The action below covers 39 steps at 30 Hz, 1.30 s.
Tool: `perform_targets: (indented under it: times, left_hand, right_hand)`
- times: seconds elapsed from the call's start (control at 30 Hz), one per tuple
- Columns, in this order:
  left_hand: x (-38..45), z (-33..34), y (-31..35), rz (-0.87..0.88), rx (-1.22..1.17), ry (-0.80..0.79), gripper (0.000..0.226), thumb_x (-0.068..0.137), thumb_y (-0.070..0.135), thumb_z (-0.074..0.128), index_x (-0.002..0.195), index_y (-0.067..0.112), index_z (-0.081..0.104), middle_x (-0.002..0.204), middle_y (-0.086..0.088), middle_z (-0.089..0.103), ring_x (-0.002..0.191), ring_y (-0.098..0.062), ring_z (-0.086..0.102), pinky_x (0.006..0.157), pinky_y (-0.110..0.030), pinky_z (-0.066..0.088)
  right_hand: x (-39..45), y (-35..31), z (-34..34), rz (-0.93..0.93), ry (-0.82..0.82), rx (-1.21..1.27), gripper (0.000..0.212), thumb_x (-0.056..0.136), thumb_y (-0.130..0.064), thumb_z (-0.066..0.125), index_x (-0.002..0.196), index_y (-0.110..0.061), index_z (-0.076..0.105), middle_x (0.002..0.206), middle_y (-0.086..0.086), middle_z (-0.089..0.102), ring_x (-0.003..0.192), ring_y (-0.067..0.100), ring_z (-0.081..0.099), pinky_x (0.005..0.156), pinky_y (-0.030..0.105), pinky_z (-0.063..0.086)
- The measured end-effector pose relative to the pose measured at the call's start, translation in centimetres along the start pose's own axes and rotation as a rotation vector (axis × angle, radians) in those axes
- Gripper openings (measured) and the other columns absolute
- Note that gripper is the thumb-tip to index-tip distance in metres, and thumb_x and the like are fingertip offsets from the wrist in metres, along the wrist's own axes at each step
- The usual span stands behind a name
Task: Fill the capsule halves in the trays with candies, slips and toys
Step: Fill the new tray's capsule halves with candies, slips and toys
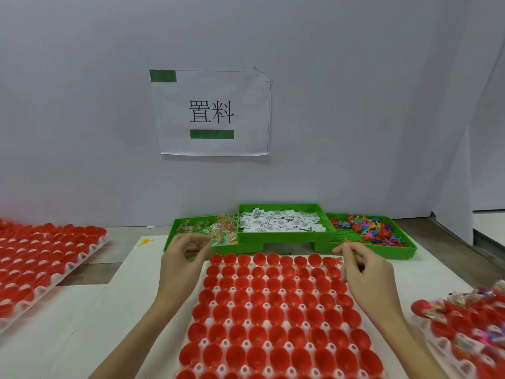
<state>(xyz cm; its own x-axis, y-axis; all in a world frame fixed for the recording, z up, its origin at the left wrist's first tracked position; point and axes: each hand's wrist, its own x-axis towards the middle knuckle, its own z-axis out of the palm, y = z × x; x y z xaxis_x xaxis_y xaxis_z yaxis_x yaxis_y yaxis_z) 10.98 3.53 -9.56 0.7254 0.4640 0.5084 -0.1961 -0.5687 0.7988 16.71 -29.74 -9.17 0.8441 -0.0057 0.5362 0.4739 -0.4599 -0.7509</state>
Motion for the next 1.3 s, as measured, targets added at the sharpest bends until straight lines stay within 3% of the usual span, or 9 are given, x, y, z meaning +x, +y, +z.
perform_targets:
  times: [0.23, 0.4, 0.6, 0.73, 0.8, 0.93, 1.0, 1.1, 1.3]
  left_hand:
    - [-3.0, -0.8, 1.0, -0.11, -0.238, -0.017, 0.01, 0.086, 0.015, 0.082, 0.088, 0.021, 0.075, 0.088, 0.004, 0.076, 0.083, -0.01, 0.072, 0.077, -0.018, 0.058]
    - [-4.0, -0.4, 0.4, -0.191, -0.369, 0.045, 0.011, 0.089, 0.017, 0.079, 0.091, 0.027, 0.074, 0.091, 0.006, 0.074, 0.086, -0.009, 0.07, 0.076, -0.025, 0.059]
    - [-3.7, -0.3, -1.2, -0.159, -0.339, 0.129, 0.019, 0.091, 0.01, 0.076, 0.088, 0.029, 0.071, 0.087, 0.008, 0.072, 0.084, -0.009, 0.068, 0.075, -0.019, 0.057]
    - [-3.4, -0.3, -1.7, -0.169, -0.357, 0.103, 0.016, 0.09, 0.01, 0.077, 0.088, 0.026, 0.072, 0.087, 0.009, 0.072, 0.085, -0.009, 0.068, 0.076, -0.017, 0.057]
    - [-3.3, -0.2, -1.7, -0.181, -0.375, 0.084, 0.015, 0.09, 0.012, 0.077, 0.089, 0.025, 0.072, 0.086, 0.008, 0.072, 0.084, -0.009, 0.069, 0.075, -0.02, 0.057]
    - [-3.4, 0.0, -1.6, -0.196, -0.425, 0.05, 0.014, 0.09, 0.014, 0.078, 0.089, 0.027, 0.073, 0.087, 0.006, 0.073, 0.084, -0.011, 0.069, 0.074, -0.022, 0.058]
    - [-3.4, 0.1, -1.6, -0.203, -0.442, 0.042, 0.014, 0.09, 0.014, 0.078, 0.089, 0.027, 0.074, 0.088, 0.006, 0.074, 0.085, -0.011, 0.07, 0.075, -0.023, 0.059]
    - [-3.4, 0.1, -1.6, -0.194, -0.444, 0.035, 0.015, 0.089, 0.015, 0.079, 0.087, 0.028, 0.074, 0.088, 0.006, 0.074, 0.083, -0.009, 0.07, 0.076, -0.021, 0.058]
    - [-3.5, 0.0, -1.3, -0.212, -0.455, 0.023, 0.015, 0.089, 0.017, 0.079, 0.086, 0.031, 0.074, 0.088, 0.006, 0.074, 0.083, -0.008, 0.07, 0.074, -0.021, 0.058]
  right_hand:
    - [-0.4, -0.2, -0.5, 0.029, -0.036, -0.021, 0.022, 0.104, -0.024, 0.054, 0.091, -0.035, 0.067, 0.06, -0.001, 0.066, 0.049, 0.013, 0.059, 0.053, 0.029, 0.052]
    - [-0.6, -1.8, 0.1, 0.026, -0.138, -0.053, 0.019, 0.099, -0.017, 0.064, 0.102, -0.034, 0.07, 0.091, -0.026, 0.07, 0.087, -0.004, 0.065, 0.07, 0.013, 0.052]
    - [3.2, -5.1, 4.6, -0.137, -0.282, -0.238, 0.02, 0.1, -0.013, 0.062, 0.11, -0.024, 0.075, 0.109, -0.014, 0.069, 0.093, -0.008, 0.06, 0.078, 0.001, 0.042]
    - [7.9, -6.6, 8.5, -0.17, -0.395, -0.417, 0.024, 0.102, -0.015, 0.059, 0.121, -0.017, 0.074, 0.119, -0.001, 0.072, 0.099, 0.009, 0.063, 0.086, 0.012, 0.044]
    - [10.0, -6.9, 9.8, -0.105, -0.445, -0.483, 0.027, 0.102, -0.015, 0.059, 0.126, -0.013, 0.071, 0.126, 0.005, 0.071, 0.109, 0.019, 0.067, 0.096, 0.027, 0.047]
    - [12.5, -6.0, 11.2, 0.023, -0.595, -0.642, 0.038, 0.095, -0.022, 0.071, 0.13, -0.007, 0.068, 0.133, 0.015, 0.066, 0.121, 0.027, 0.063, 0.106, 0.037, 0.046]
    - [12.9, -5.4, 11.6, 0.05, -0.62, -0.664, 0.031, 0.091, -0.022, 0.076, 0.117, -0.004, 0.074, 0.128, 0.016, 0.069, 0.114, 0.026, 0.066, 0.1, 0.037, 0.051]
    - [12.8, -4.6, 11.9, 0.026, -0.569, -0.639, 0.017, 0.089, -0.016, 0.078, 0.101, -0.004, 0.079, 0.112, 0.014, 0.075, 0.09, 0.018, 0.066, 0.078, 0.028, 0.05]
    - [12.5, -4.6, 11.5, -0.043, -0.546, -0.696, 0.009, 0.091, -0.006, 0.071, 0.095, -0.005, 0.078, 0.099, 0.01, 0.077, 0.078, 0.015, 0.063, 0.071, 0.025, 0.046]
